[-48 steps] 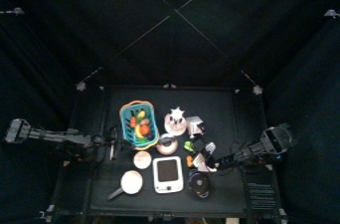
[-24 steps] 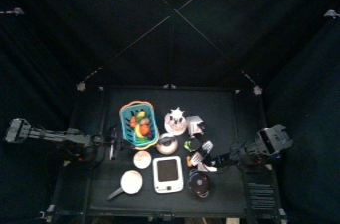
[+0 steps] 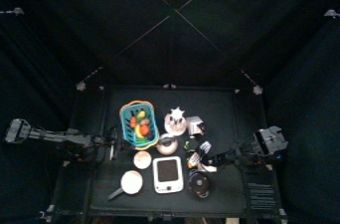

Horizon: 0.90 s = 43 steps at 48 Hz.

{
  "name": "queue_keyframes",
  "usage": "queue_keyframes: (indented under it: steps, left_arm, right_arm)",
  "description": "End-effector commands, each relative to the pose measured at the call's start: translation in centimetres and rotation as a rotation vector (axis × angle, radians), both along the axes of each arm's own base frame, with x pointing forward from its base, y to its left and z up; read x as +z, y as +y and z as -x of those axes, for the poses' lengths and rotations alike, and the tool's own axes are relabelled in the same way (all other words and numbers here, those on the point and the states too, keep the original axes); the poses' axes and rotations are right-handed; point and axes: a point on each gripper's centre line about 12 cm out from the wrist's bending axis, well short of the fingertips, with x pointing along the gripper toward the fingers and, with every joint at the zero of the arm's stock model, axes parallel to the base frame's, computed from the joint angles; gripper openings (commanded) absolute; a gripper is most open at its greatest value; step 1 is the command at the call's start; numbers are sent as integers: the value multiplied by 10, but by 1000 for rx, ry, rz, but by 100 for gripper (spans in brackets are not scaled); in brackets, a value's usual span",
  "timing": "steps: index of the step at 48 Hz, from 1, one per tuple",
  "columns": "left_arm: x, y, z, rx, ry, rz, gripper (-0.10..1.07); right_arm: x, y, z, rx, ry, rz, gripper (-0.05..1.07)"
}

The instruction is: Grab starfruit

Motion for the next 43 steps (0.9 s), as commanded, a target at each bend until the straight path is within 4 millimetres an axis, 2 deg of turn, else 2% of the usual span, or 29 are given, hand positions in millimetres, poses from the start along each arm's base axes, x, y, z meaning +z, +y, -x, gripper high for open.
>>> queue_keyframes:
  steps: [1, 18, 24, 36, 43]
  left_arm:
    - [6, 0, -2, 3, -17, 2, -3]
    - [5, 0, -3, 3, -15, 2, -3]
    - [5, 0, -2, 3, -14, 2, -3]
    - [5, 0, -3, 3, -15, 2, -3]
    - [5, 0, -3, 3, -15, 2, -3]
  right_arm:
    - [8, -1, -5, 0, -30, -2, 96]
    - [8, -1, -5, -3, -29, -4, 74]
    - [14, 2, -7, 6, -50, -8, 69]
    - [39, 8, -20, 17, -136, -26, 69]
    - [42, 8, -22, 29, -138, -20, 69]
